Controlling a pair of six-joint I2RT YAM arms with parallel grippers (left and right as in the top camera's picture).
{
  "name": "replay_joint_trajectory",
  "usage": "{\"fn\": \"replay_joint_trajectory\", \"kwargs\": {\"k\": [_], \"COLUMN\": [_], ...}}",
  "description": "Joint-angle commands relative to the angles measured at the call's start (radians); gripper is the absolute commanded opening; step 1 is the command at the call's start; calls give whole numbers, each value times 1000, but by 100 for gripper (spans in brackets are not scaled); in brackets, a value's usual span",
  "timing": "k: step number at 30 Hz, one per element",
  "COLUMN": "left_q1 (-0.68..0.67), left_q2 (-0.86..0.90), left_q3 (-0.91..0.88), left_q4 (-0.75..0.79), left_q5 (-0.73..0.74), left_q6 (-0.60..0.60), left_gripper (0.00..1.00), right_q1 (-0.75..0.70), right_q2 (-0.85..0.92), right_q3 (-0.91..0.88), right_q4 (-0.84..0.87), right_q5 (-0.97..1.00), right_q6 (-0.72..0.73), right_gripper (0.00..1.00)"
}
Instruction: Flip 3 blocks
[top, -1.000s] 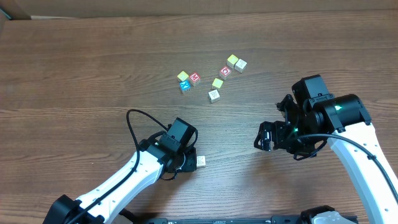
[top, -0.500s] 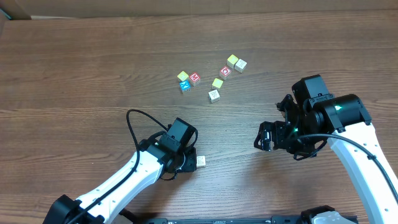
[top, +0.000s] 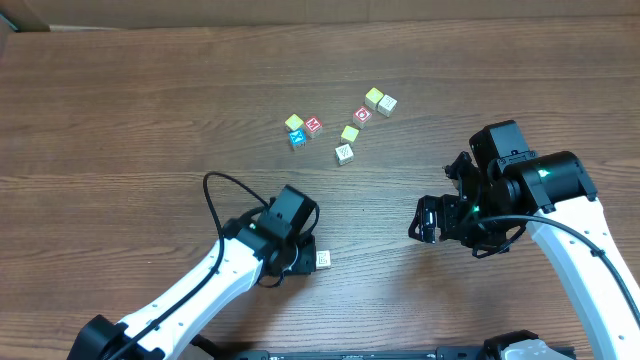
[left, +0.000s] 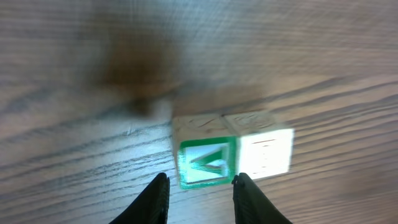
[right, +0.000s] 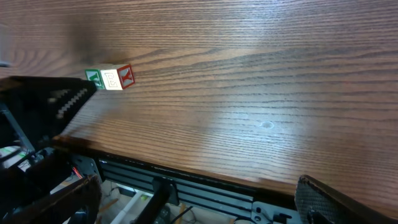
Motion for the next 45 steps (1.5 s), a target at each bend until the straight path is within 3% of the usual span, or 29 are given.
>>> {"fn": "replay_joint_trajectory", "kwargs": {"k": [1,3,9,12,17,27,35,39,45], "left_q1": [-4,-4,16,71,197,321,321,321,321], "left_q2": [-10,-14,-15,-14,-14,-14,-14,-14,-14], "left_q3": [132,188,298,306,306,306,305,305,305], "left_q4": [-45,-89,-204,-230,-268,-244,-241,-238,-240], "left_q5": [-41,-56,-141,-129,-110,-50,-51,-51,-51], "left_q6": [47,59,26,26,49,126,142,142,142], "left_gripper": [28,31,55,60,77,79,83,83,83], "right_q1": [-3,-3,-3,-3,30,190,259,262,262], "right_q2": [-11,-11,-11,-10,37,378,601,644,718], "right_q3": [22,22,22,22,22,75,357,401,401], "right_q4": [1,1,20,51,153,428,423,449,503], "right_q5": [-2,-2,4,6,-6,35,194,193,193], "right_q6": [-7,-7,-8,-8,-8,-32,-173,-271,-372], "right_gripper": [100,100,100,100,100,100,100,100,86]}}
